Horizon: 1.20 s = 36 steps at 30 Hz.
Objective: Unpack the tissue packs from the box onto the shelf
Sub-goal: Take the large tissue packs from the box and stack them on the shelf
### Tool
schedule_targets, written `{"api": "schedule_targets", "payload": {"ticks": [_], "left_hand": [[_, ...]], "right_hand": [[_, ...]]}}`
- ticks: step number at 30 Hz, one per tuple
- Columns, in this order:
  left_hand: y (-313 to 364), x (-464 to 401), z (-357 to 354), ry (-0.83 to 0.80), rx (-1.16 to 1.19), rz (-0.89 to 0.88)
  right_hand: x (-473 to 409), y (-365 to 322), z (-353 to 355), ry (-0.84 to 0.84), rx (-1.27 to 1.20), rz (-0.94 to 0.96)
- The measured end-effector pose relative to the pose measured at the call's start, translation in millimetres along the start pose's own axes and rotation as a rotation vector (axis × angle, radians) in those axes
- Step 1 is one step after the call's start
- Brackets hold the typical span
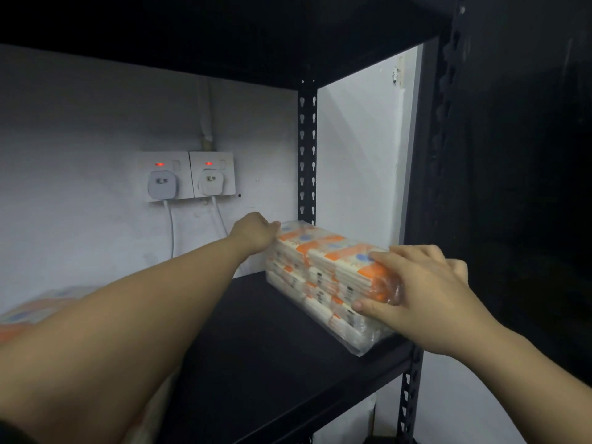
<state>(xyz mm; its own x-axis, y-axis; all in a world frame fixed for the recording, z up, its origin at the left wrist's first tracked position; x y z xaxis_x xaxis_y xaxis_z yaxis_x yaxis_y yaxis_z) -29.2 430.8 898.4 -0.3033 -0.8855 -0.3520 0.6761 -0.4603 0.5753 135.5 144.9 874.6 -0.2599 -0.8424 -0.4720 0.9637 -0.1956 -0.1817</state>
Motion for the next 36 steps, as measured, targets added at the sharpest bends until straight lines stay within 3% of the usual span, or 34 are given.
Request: {"api": "schedule_targets", "payload": {"ticks": [4, 8, 16, 29, 32, 36], "left_hand": [[10, 4, 20, 0.011, -0.116, -0.102], [8, 28, 28, -0.029, -0.197, -0.167], [11, 63, 14, -0.121, 0.085, -0.142], [9, 62, 15, -0.167, 0.107, -0.162], [13, 70, 28, -0.294, 0.010, -0.195], [5, 85, 49, -0.396, -0.303, -0.223]], "right_hand": [[-14, -16, 20, 0.022, -0.132, 0.091], [-52, -28, 24, -0.122, -0.153, 0.170], [-102, -19, 4, -0.394, -0.130, -0.086], [-102, -18, -8, -0.346, -0.219, -0.076], [-103, -19, -7, -0.381, -0.191, -0.074], [-109, -24, -5, -0.403, -0.179, -0.073]]}}
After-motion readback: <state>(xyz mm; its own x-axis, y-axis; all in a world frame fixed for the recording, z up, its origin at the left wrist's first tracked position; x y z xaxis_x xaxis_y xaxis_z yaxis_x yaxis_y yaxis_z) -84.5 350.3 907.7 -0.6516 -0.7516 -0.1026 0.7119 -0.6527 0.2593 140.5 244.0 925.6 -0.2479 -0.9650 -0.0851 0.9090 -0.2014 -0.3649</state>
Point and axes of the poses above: each hand's wrist, its own x-axis away from the middle knuckle, its own z-axis out of the back of the hand, y = z × x, the point moved 3 cm from there along -x, towards the middle knuckle, and after that the axes turned 5 degrees about -x, right-handed, at the moved point
